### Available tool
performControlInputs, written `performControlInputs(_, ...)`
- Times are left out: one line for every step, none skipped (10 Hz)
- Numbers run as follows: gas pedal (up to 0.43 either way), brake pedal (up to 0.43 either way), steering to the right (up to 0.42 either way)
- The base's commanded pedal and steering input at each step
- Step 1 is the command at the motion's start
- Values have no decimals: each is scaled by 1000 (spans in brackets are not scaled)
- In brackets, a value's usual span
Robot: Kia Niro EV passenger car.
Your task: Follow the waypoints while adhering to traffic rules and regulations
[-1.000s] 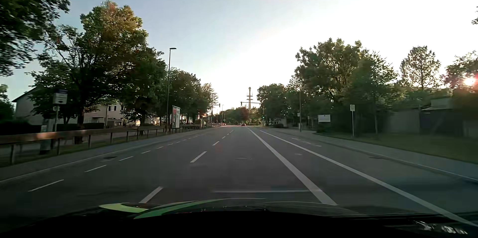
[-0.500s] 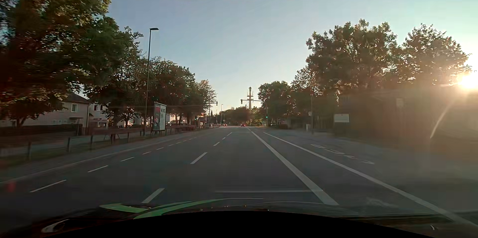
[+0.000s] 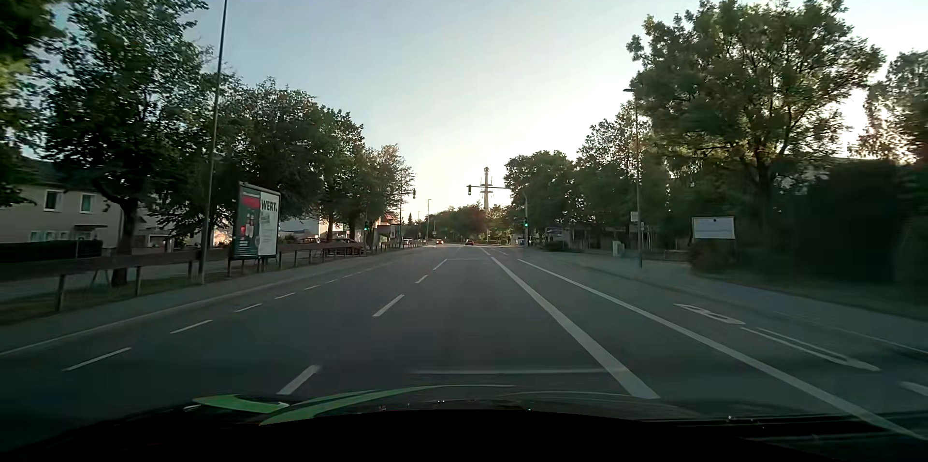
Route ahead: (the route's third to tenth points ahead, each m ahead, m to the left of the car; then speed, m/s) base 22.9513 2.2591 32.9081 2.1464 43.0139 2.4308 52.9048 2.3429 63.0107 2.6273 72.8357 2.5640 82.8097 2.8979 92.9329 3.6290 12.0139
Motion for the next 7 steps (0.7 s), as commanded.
performControlInputs(110, 0, 0)
performControlInputs(110, 0, -1)
performControlInputs(110, 0, 0)
performControlInputs(110, 0, -1)
performControlInputs(110, 0, -1)
performControlInputs(110, 0, 0)
performControlInputs(110, 0, -1)
